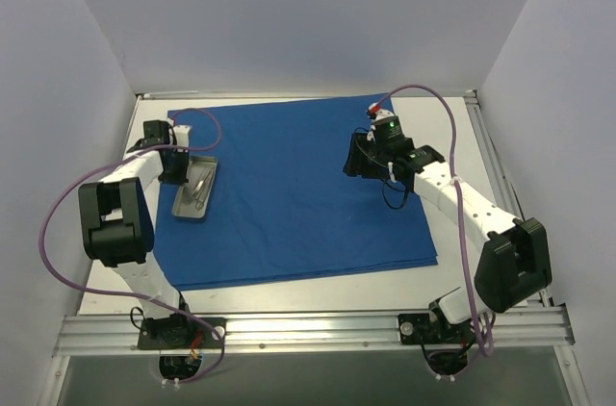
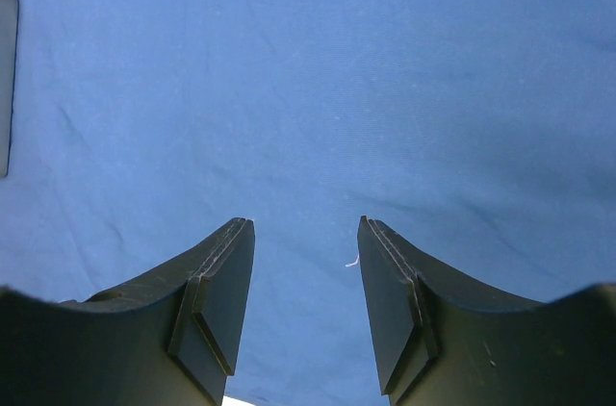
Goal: Open and lay out the surgical kit
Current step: Place the container in the surgical kit.
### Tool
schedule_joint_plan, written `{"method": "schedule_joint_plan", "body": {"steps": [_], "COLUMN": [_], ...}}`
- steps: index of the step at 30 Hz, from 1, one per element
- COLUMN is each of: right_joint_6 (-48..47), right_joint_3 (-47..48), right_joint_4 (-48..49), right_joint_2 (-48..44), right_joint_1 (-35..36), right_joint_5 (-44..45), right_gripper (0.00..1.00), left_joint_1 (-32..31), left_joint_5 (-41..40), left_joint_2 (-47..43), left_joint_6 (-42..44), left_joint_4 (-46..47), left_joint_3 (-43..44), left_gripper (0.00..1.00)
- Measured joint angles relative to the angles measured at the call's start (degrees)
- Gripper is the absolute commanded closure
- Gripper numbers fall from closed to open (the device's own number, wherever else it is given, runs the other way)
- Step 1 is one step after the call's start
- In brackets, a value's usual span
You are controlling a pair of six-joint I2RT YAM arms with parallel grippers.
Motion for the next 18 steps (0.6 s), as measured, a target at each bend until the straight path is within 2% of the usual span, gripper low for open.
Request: {"method": "schedule_joint_plan", "body": {"steps": [7,14,18], "right_joint_6": [0.0,0.0,0.0], "right_joint_3": [0.0,0.0,0.0], "right_joint_4": [0.0,0.0,0.0], "right_joint_2": [0.0,0.0,0.0], "right_joint_1": [0.0,0.0,0.1], "right_joint_5": [0.0,0.0,0.0], "right_gripper": [0.52,0.52,0.52], "left_joint_1": [0.3,0.3,0.3], "left_joint_5": [-0.1,-0.9,-1.1], "left_joint_2": [1.4,1.6,1.6], "left_joint_6": [-0.4,-1.7,-1.9], "left_joint_4": [-0.5,-1.6,-1.8], "left_joint_3": [1.2,2.0,2.0], "left_gripper": [0.97,0.88,0.94]}}
